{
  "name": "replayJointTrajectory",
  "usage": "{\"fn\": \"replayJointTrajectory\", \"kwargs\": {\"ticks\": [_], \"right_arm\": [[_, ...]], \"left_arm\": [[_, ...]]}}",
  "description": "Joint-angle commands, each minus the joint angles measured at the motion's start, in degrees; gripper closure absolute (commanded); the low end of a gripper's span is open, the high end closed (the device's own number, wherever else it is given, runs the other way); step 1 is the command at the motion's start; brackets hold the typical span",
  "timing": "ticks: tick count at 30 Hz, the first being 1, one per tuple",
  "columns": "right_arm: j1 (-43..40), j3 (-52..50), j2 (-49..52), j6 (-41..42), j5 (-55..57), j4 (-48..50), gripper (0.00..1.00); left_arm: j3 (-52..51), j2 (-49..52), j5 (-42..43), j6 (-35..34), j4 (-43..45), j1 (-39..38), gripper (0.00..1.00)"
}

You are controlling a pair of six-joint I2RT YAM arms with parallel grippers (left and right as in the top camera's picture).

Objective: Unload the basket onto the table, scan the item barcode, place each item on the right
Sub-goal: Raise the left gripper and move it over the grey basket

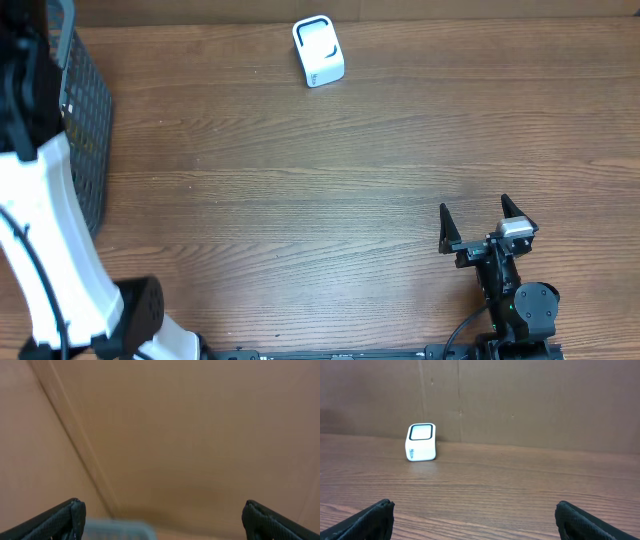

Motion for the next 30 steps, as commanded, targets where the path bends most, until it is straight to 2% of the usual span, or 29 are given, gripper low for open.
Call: {"fn": "replayJointTrajectory", "kwargs": {"ticks": [1,8,16,24,30], "right_arm": [[-0.2,-0.6,-0.5,-0.1,-0.1,0.1,0.00],[-0.2,-0.6,-0.5,-0.1,-0.1,0.1,0.00],[-0.2,-0.6,-0.5,-0.1,-0.1,0.1,0.00],[-0.2,-0.6,-0.5,-0.1,-0.1,0.1,0.00],[-0.2,-0.6,-0.5,-0.1,-0.1,0.1,0.00]], "left_arm": [[0.5,2.3,0.6,-1.1,-3.4,2.5,0.00],[0.5,5.7,2.8,-1.1,-12.3,9.3,0.00],[0.4,10.3,11.3,-2.4,-24.1,21.8,0.00],[0.4,11.4,21.4,-2.6,-26.7,32.3,0.00],[-1.5,11.4,22.8,-2.6,-28.9,37.0,0.00]]}}
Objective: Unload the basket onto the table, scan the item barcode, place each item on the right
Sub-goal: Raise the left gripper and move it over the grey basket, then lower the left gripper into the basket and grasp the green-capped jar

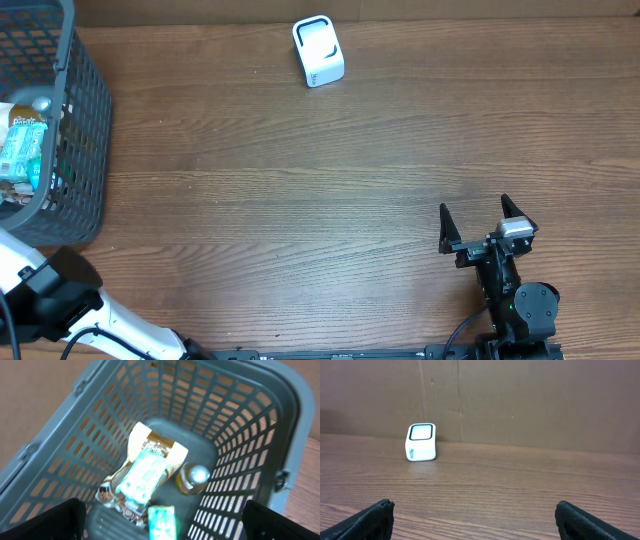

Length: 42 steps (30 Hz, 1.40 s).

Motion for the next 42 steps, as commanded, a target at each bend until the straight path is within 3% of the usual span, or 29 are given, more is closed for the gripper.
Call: {"fn": "replayJointTrajectory", "kwargs": {"ticks": [1,25,42], "right_arm": [[-0.2,-0.6,-0.5,-0.1,-0.1,0.2,0.00],[-0.2,-0.6,-0.5,-0.1,-0.1,0.2,0.00],[-0.2,-0.6,-0.5,-0.1,-0.1,0.2,0.00]], "left_arm": [[-2.2,-0.4,3.3,-0.8,-0.8,1.7,0.01],[-21.9,-0.4,0.5,4.4,-6.4,3.4,0.00],[-33.5,-0.4,0.5,4.8,1.7,3.4,0.00]]}}
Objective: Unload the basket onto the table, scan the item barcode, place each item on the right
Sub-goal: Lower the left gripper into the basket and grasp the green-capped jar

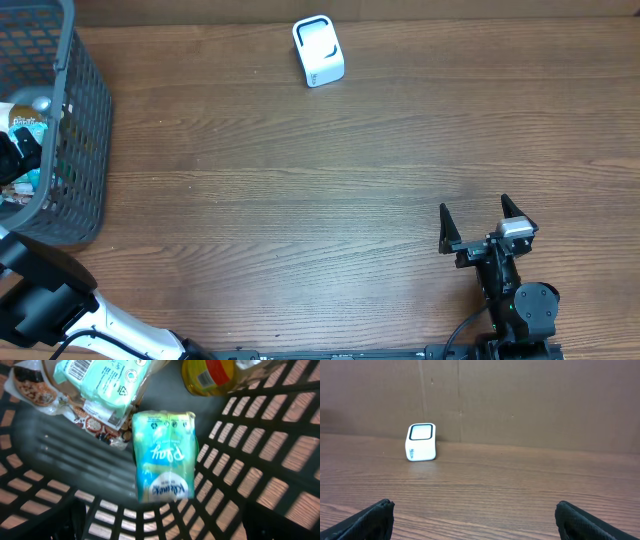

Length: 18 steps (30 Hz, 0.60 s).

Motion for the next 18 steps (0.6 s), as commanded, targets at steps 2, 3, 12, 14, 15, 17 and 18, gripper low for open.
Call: {"fn": "replayJointTrajectory", "kwargs": {"ticks": [2,3,12,14,15,17,18], "right_arm": [[-0.2,-0.6,-0.5,-0.1,-0.1,0.1,0.00],[-0.2,-0.6,-0.5,-0.1,-0.1,0.1,0.00],[-0.2,-0.6,-0.5,-0.1,-0.1,0.2,0.00],[-0.2,-0.6,-0.5,-0.1,-0.1,0.1,0.00],[-0.2,-0.6,-0.5,-0.1,-0.1,0.1,0.00],[-0.2,-0.6,-0.5,-0.1,-0.1,0.1,0.00],[-0.2,-0.6,-0.5,-0.1,-0.1,0.1,0.00]], "left_arm": [[-2.9,-0.4,-0.1,1.1,3.3,0.6,0.00],[-3.3,-0.4,-0.1,1.0,4.0,0.6,0.00],[-3.5,0.5,0.2,-0.9,6.8,0.5,0.01],[-3.5,1.2,0.3,-0.9,6.9,0.5,0.00],[-3.5,1.5,0.3,-0.9,6.9,0.5,0.01],[-3.5,2.5,1.0,-0.9,7.0,0.5,0.01],[-3.5,3.0,2.1,-0.9,7.3,0.5,0.00]]}}
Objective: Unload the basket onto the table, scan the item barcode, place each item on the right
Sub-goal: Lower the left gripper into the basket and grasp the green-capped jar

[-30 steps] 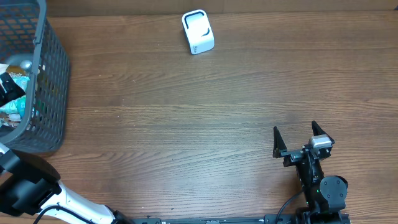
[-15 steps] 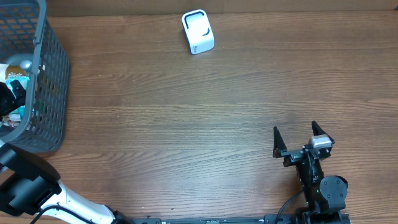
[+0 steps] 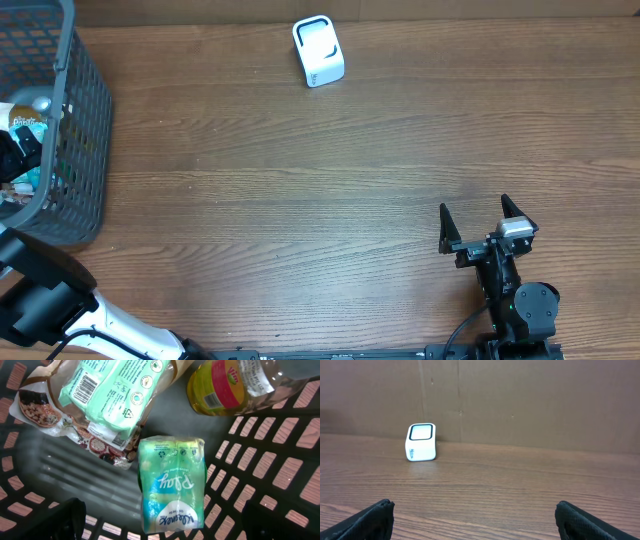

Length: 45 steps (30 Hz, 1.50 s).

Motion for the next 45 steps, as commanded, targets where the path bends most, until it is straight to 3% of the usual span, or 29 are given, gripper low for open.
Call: {"fn": "replayJointTrajectory", "kwargs": {"ticks": [1,5,12,25,34,38,41,45], "right_arm": [[-0.2,-0.6,-0.5,-0.1,-0.1,0.2,0.00],[-0.2,-0.6,-0.5,-0.1,-0.1,0.2,0.00],[-0.2,-0.6,-0.5,-0.1,-0.1,0.2,0.00],[-0.2,-0.6,-0.5,-0.1,-0.1,0.2,0.00],[-0.2,-0.6,-0.5,-0.1,-0.1,0.2,0.00],[-0.2,-0.6,-0.5,-0.1,-0.1,0.2,0.00],[-0.2,-0.6,-0.5,-0.1,-0.1,0.2,0.00],[-0.2,-0.6,-0.5,-0.1,-0.1,0.2,0.00]], "left_arm": [[-0.3,2.9,3.5,-0.7,1.0,0.5,0.01],[-0.3,3.2,8.1,-0.7,2.2,0.5,0.00],[-0.3,4.7,2.7,-0.7,1.4,0.4,0.01],[-0.4,11.6,2.2,-1.9,0.2,-0.7,0.00],[-0.4,11.9,1.0,-2.0,1.1,-0.7,0.11],[-0.4,11.9,1.0,-2.2,1.2,-0.7,0.25],[-0.4,11.9,1.0,-2.4,0.9,-0.8,0.27],[-0.4,11.8,1.0,-2.4,0.1,-0.7,0.40]]}}
